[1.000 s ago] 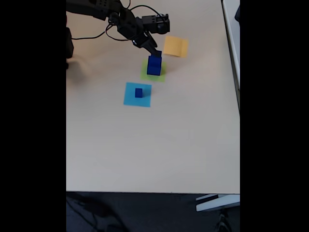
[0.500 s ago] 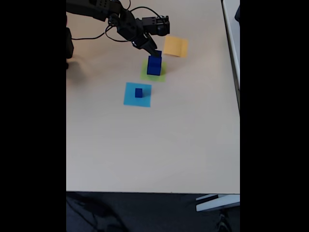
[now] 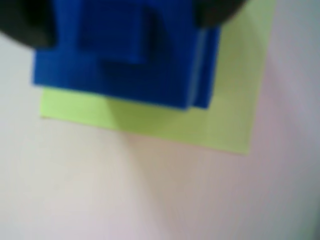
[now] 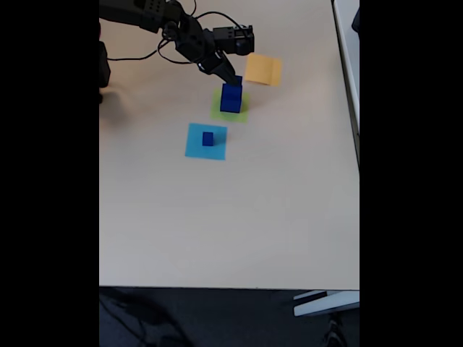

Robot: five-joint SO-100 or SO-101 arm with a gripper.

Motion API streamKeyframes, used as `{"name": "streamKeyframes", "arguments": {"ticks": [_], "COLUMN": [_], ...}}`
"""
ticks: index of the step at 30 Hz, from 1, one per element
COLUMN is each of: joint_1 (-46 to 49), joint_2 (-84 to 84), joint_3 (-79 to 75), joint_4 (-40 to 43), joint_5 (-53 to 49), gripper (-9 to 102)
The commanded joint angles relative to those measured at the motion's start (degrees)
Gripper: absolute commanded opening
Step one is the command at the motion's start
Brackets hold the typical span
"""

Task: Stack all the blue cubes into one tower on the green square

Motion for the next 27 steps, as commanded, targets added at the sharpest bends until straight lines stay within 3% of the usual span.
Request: {"name": "streamKeyframes", "arguments": {"ticks": [1,27], "joint_1": [0.5,0.8], "joint_2": [0.5,0.6], "joint_3": [-1.6,-3.0], "joint_4": [0.1,-0.5], "joint_5": [-0.9,-2.5], "gripper": [12,9]}}
